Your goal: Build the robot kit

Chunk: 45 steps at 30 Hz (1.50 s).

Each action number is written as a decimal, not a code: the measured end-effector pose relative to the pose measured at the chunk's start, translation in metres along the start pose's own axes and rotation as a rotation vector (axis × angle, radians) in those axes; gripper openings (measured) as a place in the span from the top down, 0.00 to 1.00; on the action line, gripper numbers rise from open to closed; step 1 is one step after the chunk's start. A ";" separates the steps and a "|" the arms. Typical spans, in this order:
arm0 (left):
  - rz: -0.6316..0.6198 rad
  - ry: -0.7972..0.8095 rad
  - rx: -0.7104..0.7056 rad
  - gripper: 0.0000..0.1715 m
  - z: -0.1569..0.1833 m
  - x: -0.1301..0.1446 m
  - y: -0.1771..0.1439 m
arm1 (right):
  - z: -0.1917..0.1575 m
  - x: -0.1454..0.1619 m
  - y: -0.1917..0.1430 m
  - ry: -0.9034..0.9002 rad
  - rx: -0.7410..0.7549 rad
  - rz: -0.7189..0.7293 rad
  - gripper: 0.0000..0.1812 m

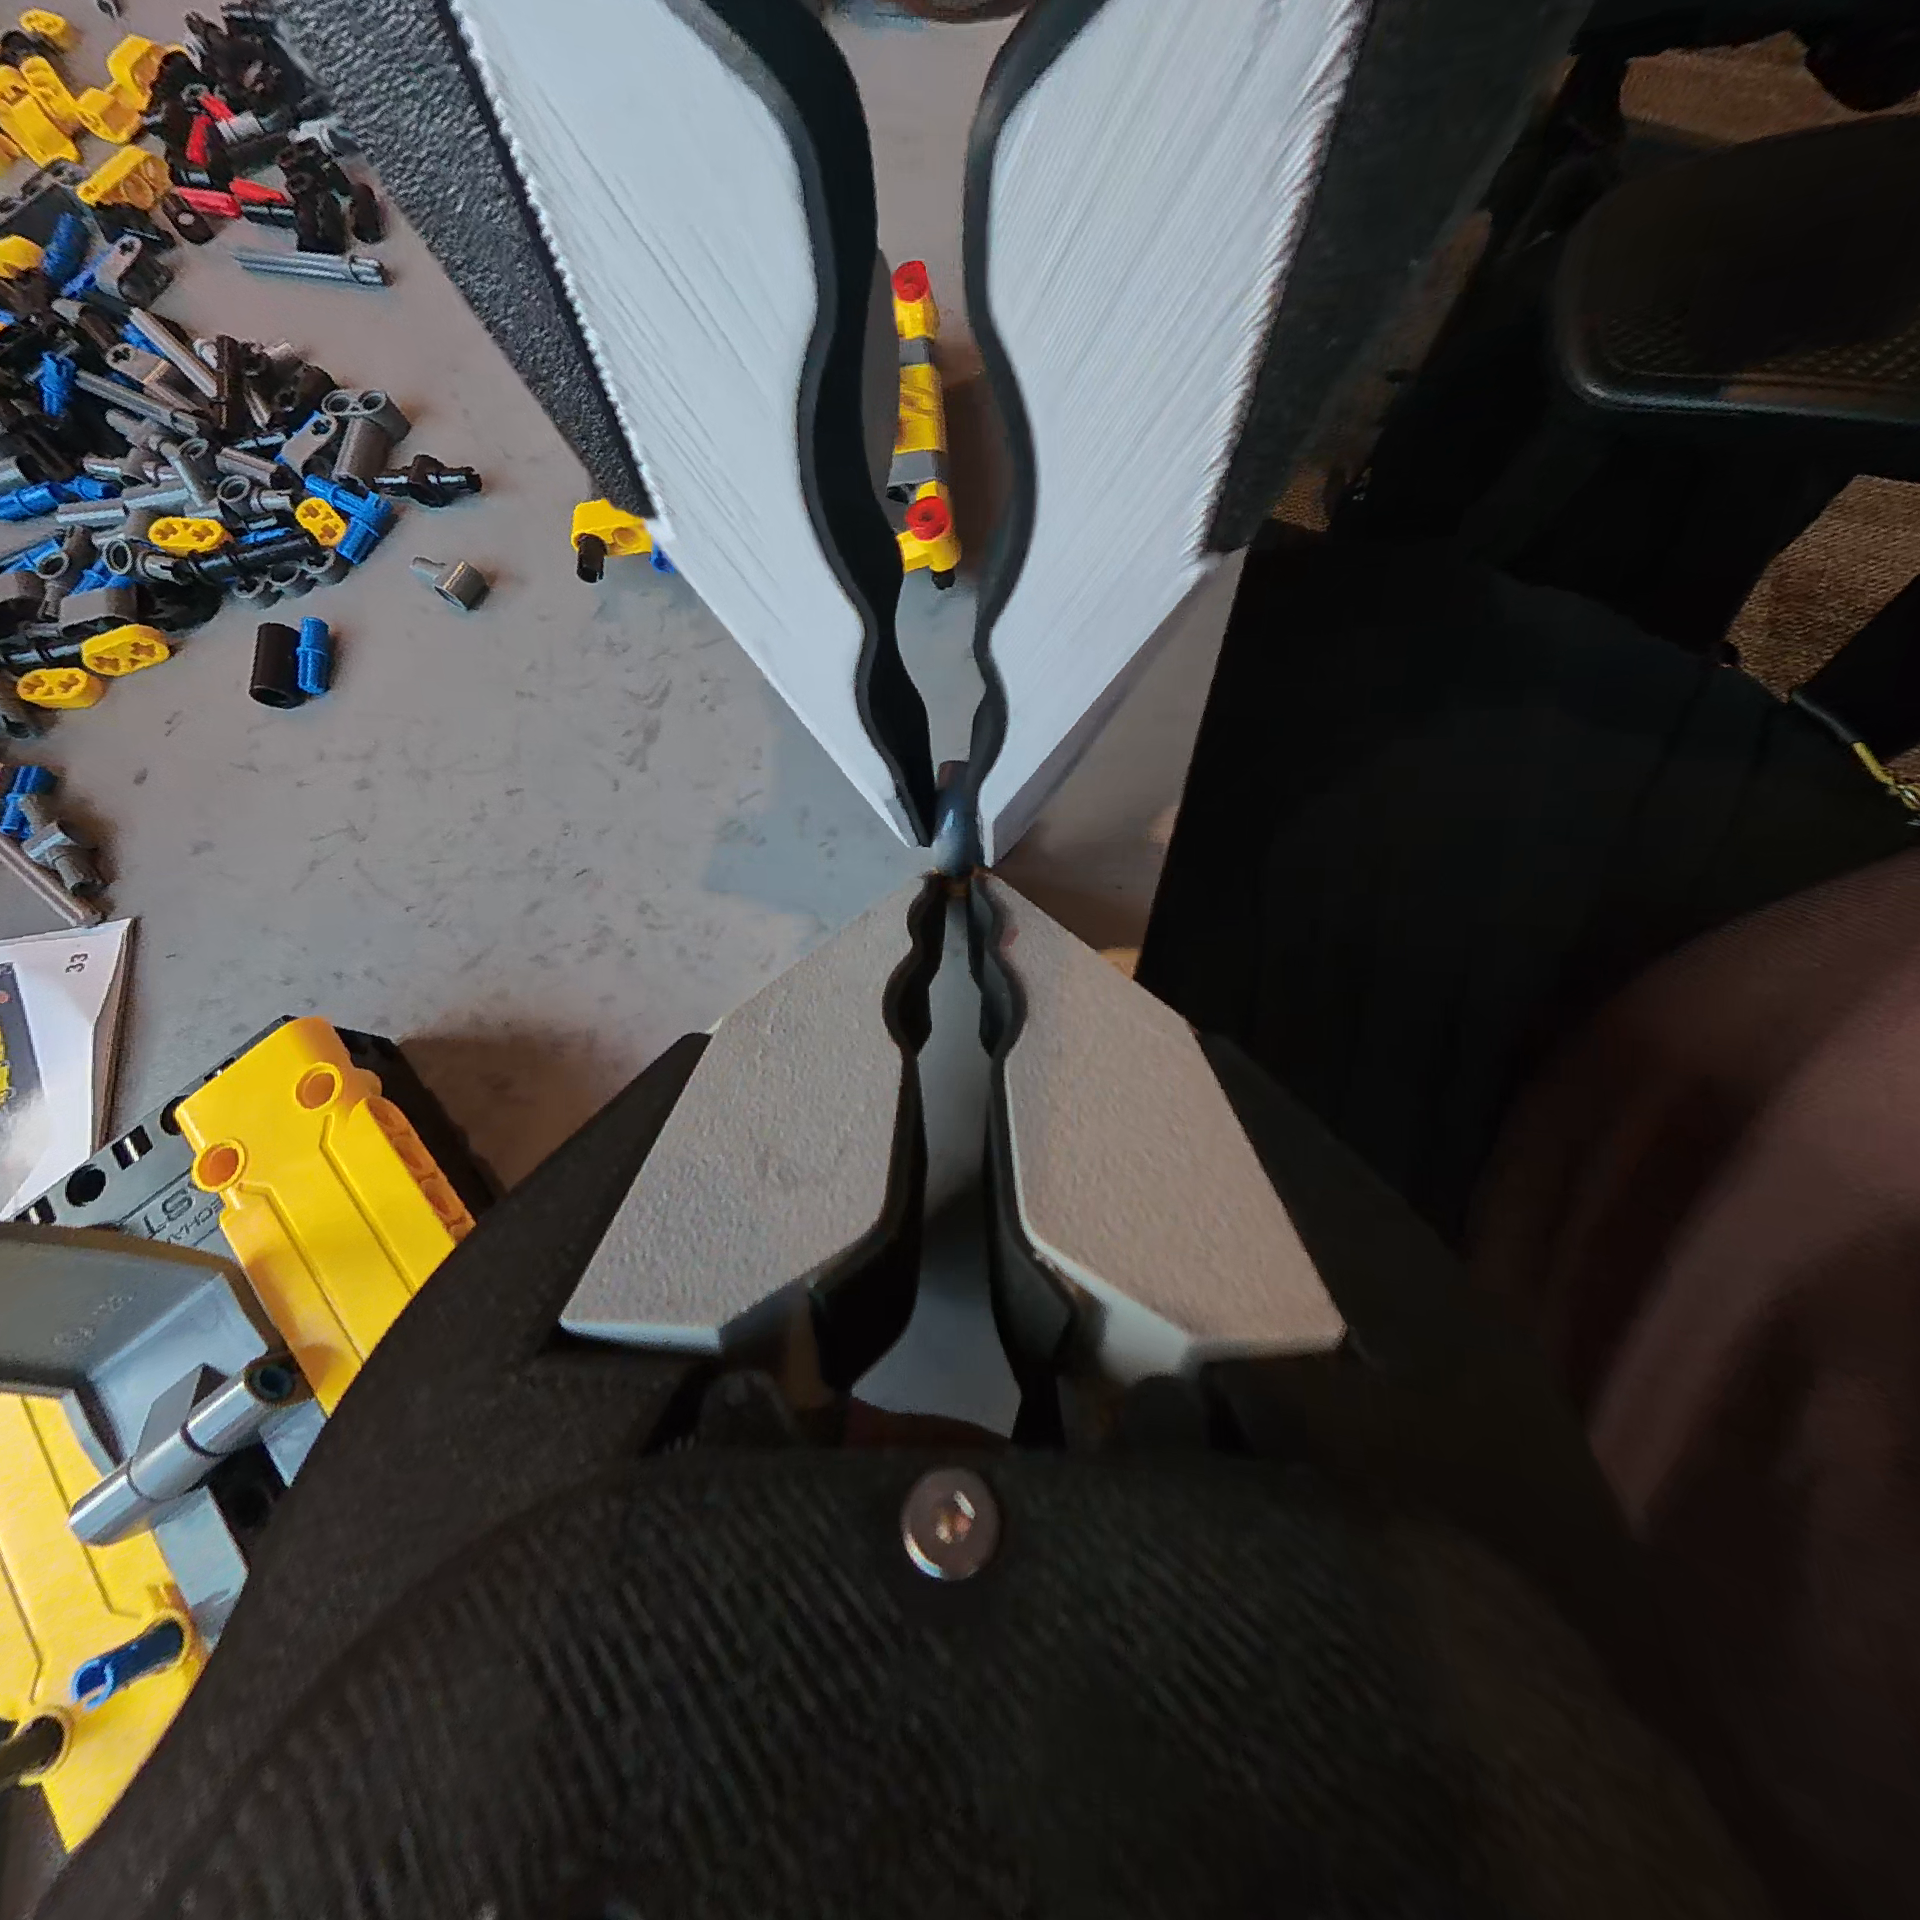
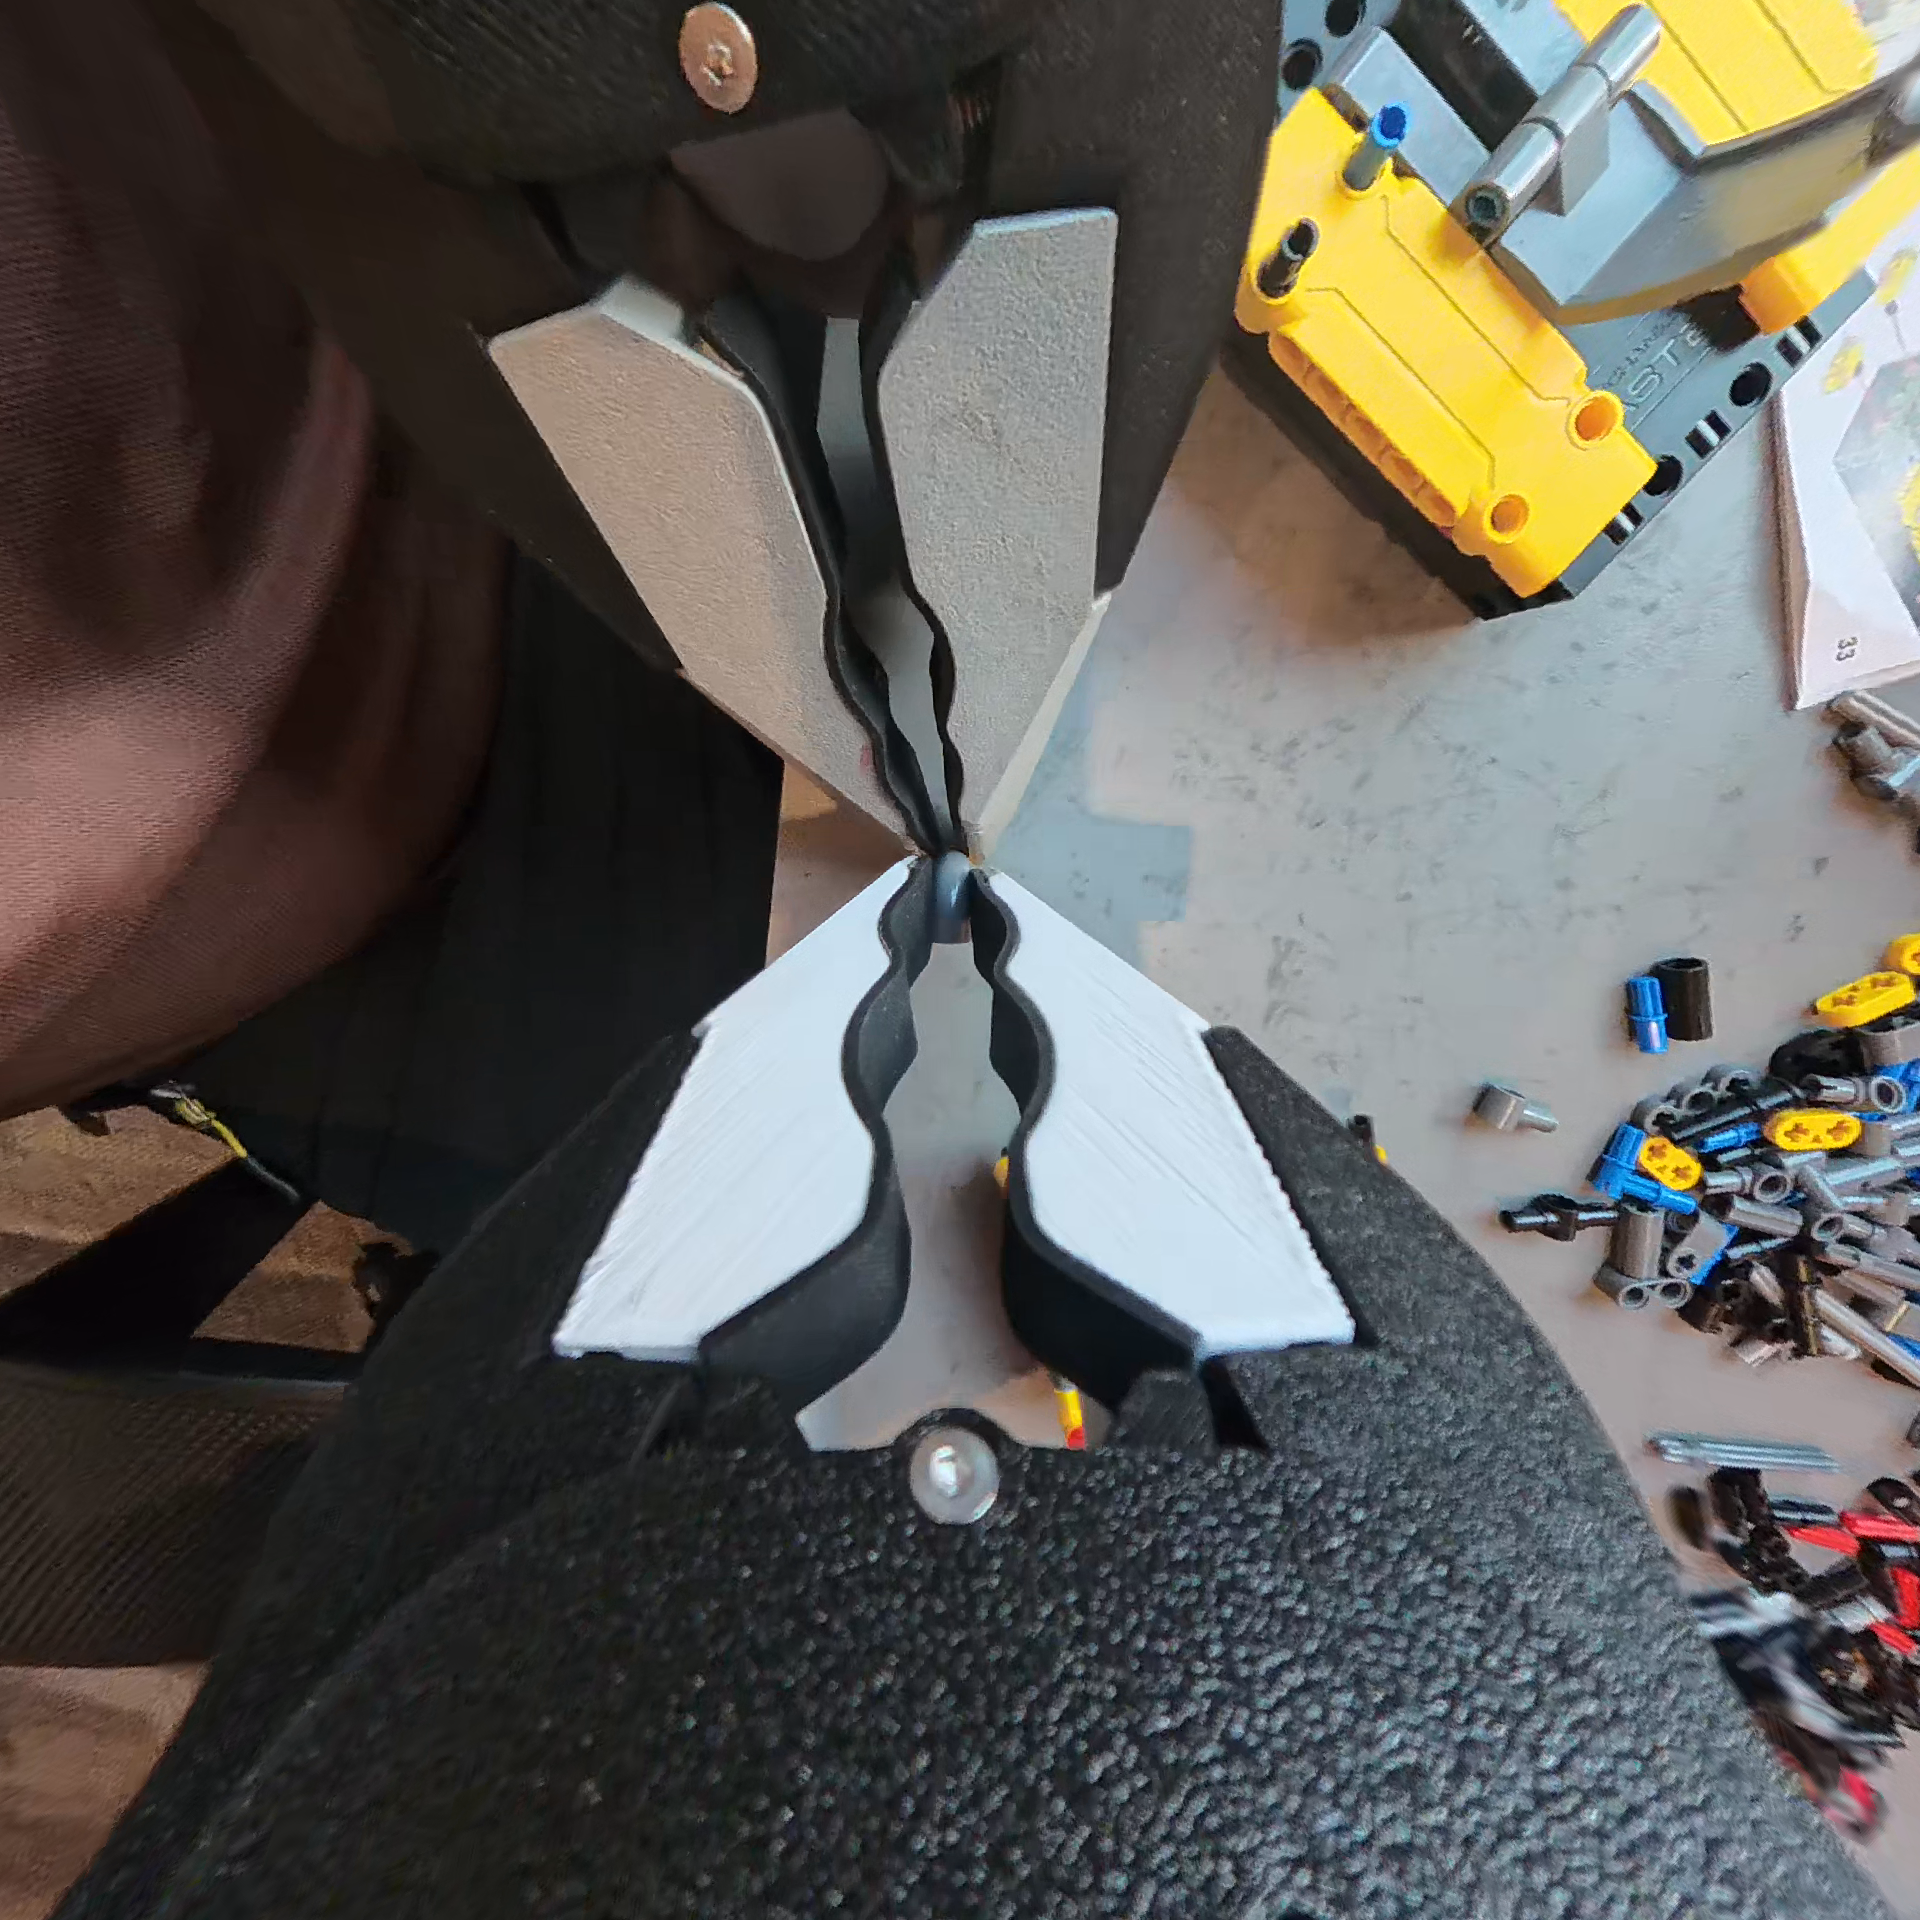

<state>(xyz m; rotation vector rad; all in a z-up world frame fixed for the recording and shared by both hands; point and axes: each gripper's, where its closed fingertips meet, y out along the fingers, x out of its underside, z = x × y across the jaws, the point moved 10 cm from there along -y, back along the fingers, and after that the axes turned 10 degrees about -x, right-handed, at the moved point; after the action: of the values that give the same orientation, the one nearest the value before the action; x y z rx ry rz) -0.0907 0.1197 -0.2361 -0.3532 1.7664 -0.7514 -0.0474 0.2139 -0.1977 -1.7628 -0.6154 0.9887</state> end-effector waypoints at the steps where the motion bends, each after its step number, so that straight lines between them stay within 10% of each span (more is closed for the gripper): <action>1: -0.001 -0.003 0.003 0.99 0.000 0.000 0.000 | 0.000 0.003 0.000 0.019 -0.005 0.029 0.96; 12: 0.000 -0.022 -0.011 0.96 -0.003 0.001 -0.002 | 0.005 0.024 -0.002 0.259 -0.007 0.290 0.96; 24: 0.195 -0.159 -0.056 0.89 -0.008 0.004 -0.028 | 0.004 0.050 -0.018 0.594 -0.375 0.905 0.95; 45: 0.234 -0.024 -0.219 0.88 0.004 0.029 -0.039 | 0.010 0.011 -0.002 0.289 0.192 0.227 0.96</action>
<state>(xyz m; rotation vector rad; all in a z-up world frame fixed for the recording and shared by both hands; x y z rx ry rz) -0.1021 0.0719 -0.2333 -0.2937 1.8334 -0.3874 -0.0494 0.2279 -0.2019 -1.7844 -0.1351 0.8888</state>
